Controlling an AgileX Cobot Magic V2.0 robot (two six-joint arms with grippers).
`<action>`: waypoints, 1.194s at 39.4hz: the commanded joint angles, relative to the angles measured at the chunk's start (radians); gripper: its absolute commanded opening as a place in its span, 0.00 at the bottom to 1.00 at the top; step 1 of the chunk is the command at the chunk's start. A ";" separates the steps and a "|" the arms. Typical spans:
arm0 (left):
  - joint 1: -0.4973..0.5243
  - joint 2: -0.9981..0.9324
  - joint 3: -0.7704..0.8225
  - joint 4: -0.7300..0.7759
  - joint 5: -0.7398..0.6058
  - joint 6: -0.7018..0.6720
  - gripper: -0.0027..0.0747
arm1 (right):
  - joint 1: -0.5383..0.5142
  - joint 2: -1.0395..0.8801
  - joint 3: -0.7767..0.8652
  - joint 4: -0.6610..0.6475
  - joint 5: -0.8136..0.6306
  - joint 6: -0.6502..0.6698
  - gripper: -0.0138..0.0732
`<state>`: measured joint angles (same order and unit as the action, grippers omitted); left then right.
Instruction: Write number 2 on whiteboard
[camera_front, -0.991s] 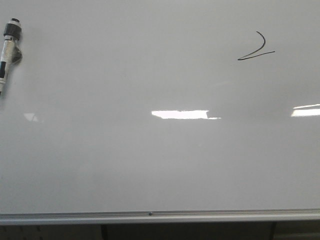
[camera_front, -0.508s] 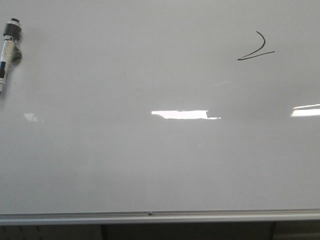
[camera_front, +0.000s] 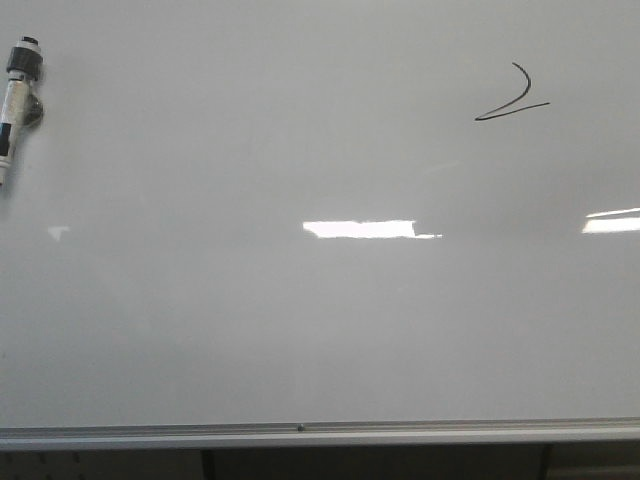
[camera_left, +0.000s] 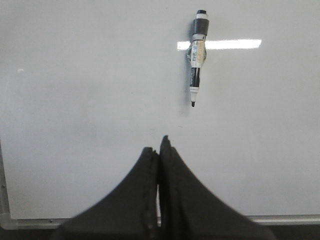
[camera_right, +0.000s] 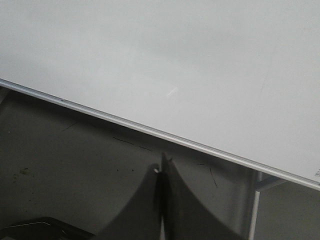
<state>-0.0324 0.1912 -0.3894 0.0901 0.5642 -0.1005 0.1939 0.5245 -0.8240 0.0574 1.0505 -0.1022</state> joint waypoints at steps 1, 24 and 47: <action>0.023 -0.067 0.081 -0.013 -0.182 -0.011 0.01 | -0.006 0.004 -0.024 0.006 -0.066 0.001 0.08; 0.047 -0.215 0.417 -0.059 -0.501 -0.009 0.01 | -0.006 0.004 -0.024 0.006 -0.065 0.001 0.08; 0.018 -0.215 0.417 -0.090 -0.593 0.133 0.01 | -0.006 0.004 -0.024 0.006 -0.065 0.001 0.08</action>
<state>-0.0066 -0.0024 0.0050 0.0109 0.0650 0.0271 0.1939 0.5245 -0.8240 0.0592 1.0505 -0.1015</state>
